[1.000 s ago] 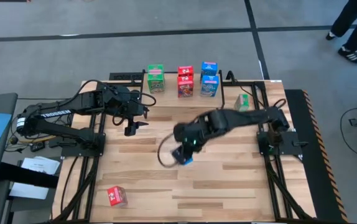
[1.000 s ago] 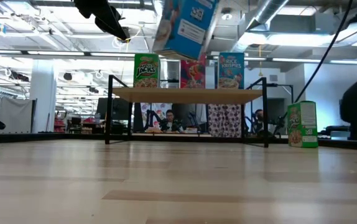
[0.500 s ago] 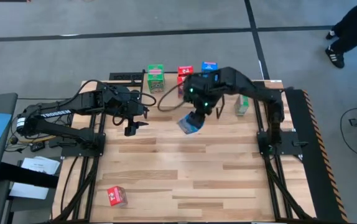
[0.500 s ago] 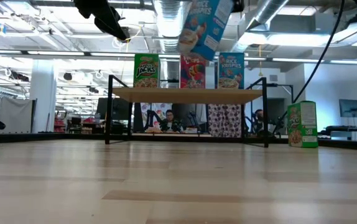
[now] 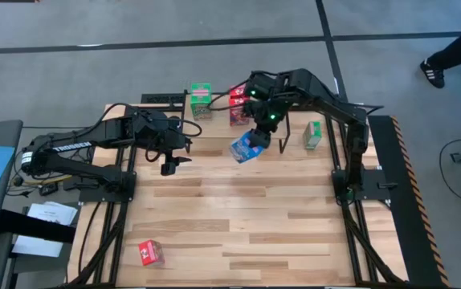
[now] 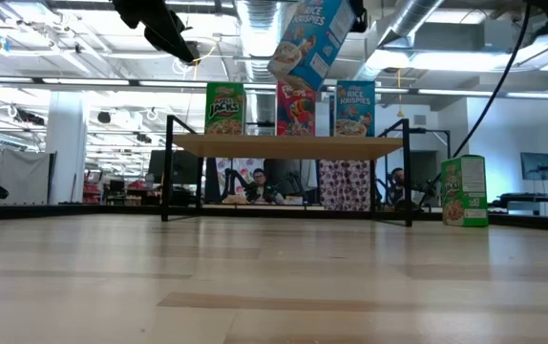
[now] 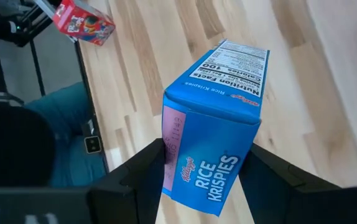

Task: Stack cereal on shelf
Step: Put the blue cereal box on the shelf aligned with the other blue cereal box

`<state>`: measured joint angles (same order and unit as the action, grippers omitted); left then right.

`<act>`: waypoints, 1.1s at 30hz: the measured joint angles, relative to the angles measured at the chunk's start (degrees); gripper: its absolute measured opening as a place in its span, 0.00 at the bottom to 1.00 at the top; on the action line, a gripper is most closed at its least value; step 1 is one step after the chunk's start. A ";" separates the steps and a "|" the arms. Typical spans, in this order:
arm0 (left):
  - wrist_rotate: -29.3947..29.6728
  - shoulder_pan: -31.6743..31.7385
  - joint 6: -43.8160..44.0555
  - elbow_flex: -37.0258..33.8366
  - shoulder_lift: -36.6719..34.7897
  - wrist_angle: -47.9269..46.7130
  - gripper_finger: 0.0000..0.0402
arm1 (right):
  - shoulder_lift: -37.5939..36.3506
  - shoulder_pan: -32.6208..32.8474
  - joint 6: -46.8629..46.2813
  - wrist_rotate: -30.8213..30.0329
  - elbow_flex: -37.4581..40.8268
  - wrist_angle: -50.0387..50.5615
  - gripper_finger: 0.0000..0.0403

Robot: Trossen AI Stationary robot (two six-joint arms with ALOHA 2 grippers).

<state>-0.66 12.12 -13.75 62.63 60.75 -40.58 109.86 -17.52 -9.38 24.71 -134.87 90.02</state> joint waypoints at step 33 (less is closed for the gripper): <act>0.04 0.02 8.88 0.00 0.00 -0.04 0.68 | -13.26 -7.55 10.37 -2.75 1.32 -0.01 0.52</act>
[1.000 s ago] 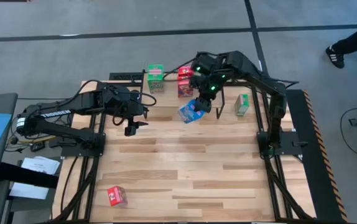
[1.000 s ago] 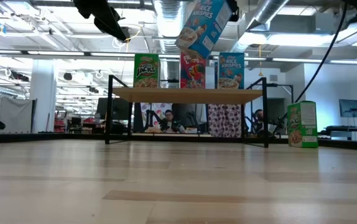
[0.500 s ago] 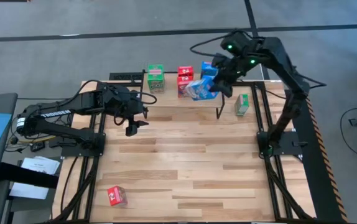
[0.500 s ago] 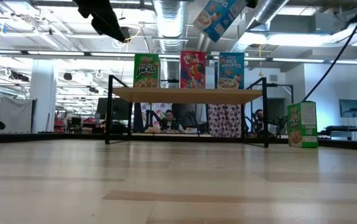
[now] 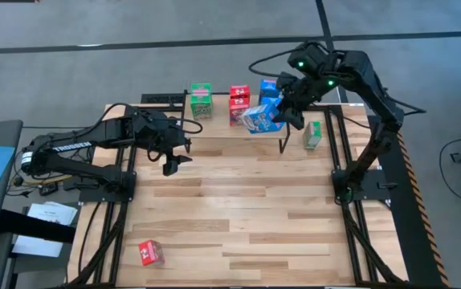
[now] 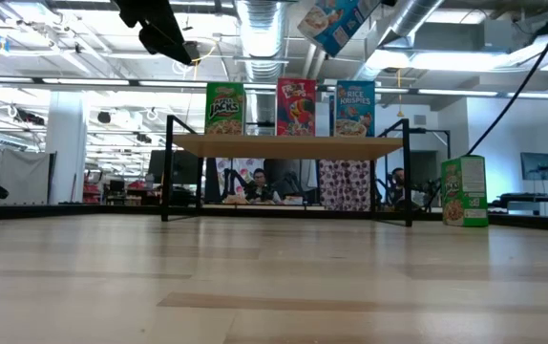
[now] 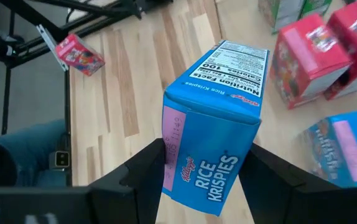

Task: Stack cereal on shelf
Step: Put the blue cereal box on the shelf aligned with the other blue cereal box

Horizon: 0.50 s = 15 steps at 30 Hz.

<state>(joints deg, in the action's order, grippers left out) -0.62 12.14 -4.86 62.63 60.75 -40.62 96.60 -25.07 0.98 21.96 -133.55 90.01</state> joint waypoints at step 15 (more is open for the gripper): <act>0.00 -0.02 -0.02 0.00 0.00 0.00 0.68 | 0.28 9.08 -4.17 -0.01 18.02 -0.10 0.52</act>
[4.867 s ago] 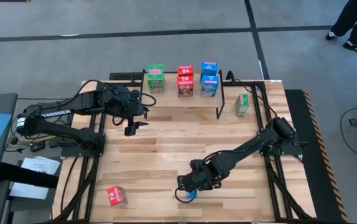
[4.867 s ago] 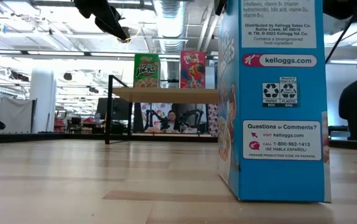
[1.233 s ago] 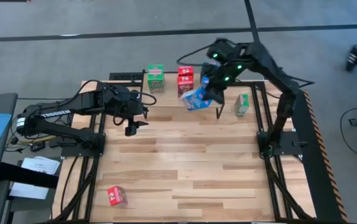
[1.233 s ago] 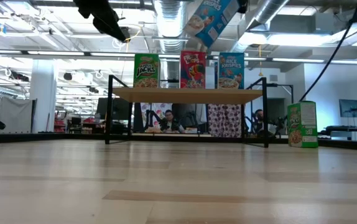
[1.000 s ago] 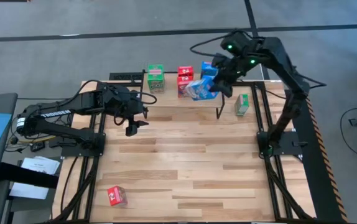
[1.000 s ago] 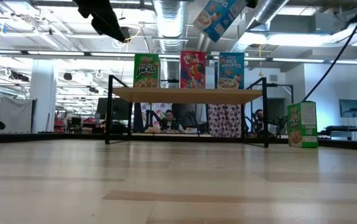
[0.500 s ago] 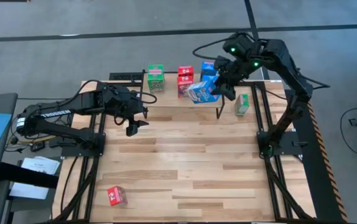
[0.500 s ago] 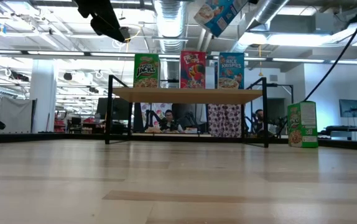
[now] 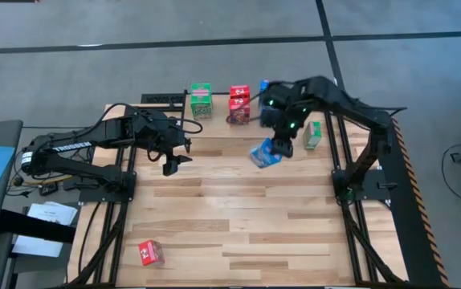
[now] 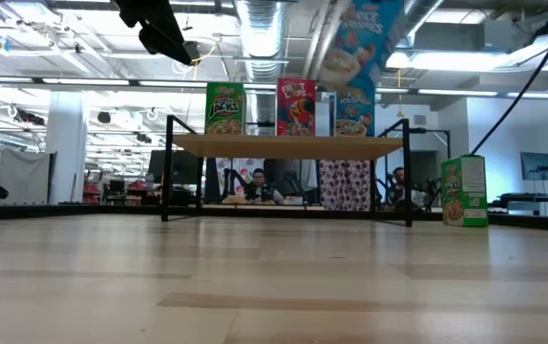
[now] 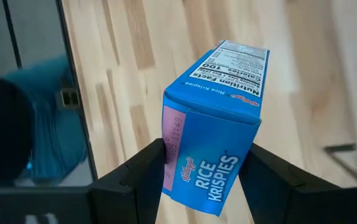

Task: Stack cereal on shelf
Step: Put the blue cereal box on the shelf aligned with the other blue cereal box

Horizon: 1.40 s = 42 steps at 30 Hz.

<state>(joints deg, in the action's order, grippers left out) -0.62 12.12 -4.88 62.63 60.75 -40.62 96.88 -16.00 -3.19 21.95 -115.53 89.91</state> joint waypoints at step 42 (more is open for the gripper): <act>-0.02 0.00 0.00 0.00 0.00 0.00 0.68 | -0.04 4.40 3.70 -3.54 29.82 -13.32 0.52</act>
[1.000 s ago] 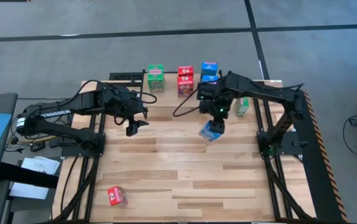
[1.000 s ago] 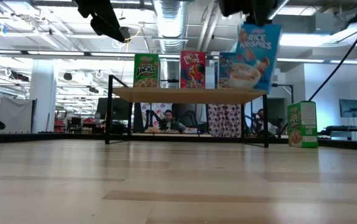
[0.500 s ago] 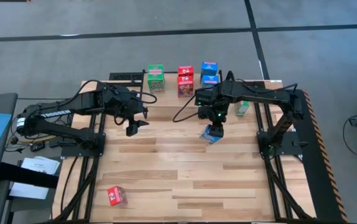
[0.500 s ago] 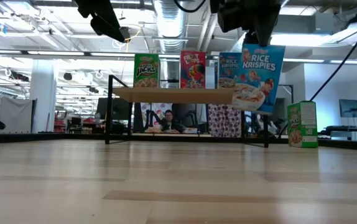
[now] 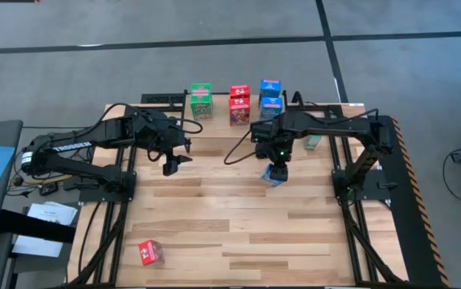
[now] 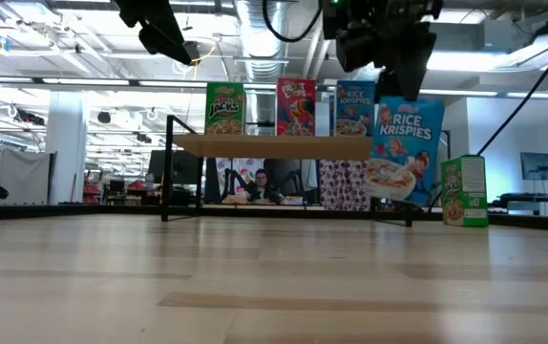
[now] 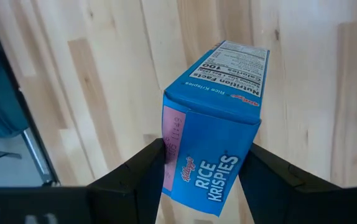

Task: Stack cereal on shelf
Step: Put the blue cereal box on the shelf aligned with the other blue cereal box

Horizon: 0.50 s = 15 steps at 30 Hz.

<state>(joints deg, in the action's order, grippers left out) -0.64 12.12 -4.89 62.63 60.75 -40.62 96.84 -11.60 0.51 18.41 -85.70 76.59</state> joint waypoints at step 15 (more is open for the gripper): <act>0.02 0.02 0.00 0.00 0.00 0.00 0.68 | 0.02 0.32 0.48 -0.77 4.03 -4.47 0.57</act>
<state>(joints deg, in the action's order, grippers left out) -0.62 12.14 -4.89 62.63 60.75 -40.62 96.86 -11.28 0.99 17.64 -81.67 72.12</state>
